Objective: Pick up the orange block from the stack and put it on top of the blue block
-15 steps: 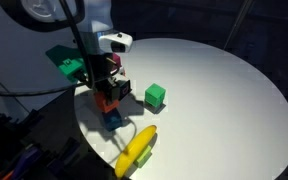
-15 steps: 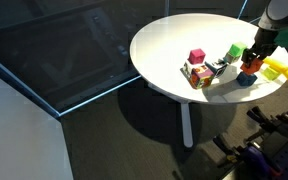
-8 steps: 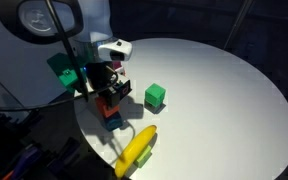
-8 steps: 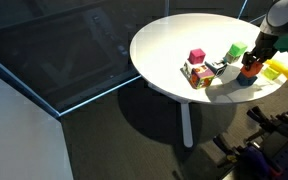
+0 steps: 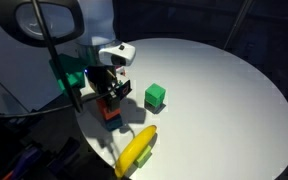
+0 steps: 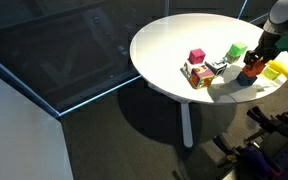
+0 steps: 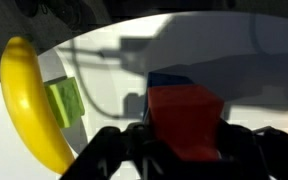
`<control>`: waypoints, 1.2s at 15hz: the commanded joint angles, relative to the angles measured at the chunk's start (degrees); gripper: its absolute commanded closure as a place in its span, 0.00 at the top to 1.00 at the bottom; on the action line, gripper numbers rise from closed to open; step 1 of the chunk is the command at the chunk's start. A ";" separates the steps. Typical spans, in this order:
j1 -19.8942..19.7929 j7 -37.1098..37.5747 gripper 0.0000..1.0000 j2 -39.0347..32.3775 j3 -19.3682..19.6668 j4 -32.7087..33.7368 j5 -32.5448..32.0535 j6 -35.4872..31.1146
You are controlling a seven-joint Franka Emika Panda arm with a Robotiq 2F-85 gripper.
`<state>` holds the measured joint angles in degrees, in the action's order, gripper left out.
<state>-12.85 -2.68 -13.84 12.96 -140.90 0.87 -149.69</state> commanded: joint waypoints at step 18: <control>-0.28 6.74 0.30 -2.14 0.31 0.68 1.53 -2.12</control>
<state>-13.01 3.85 -15.31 13.62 -140.76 1.17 -150.46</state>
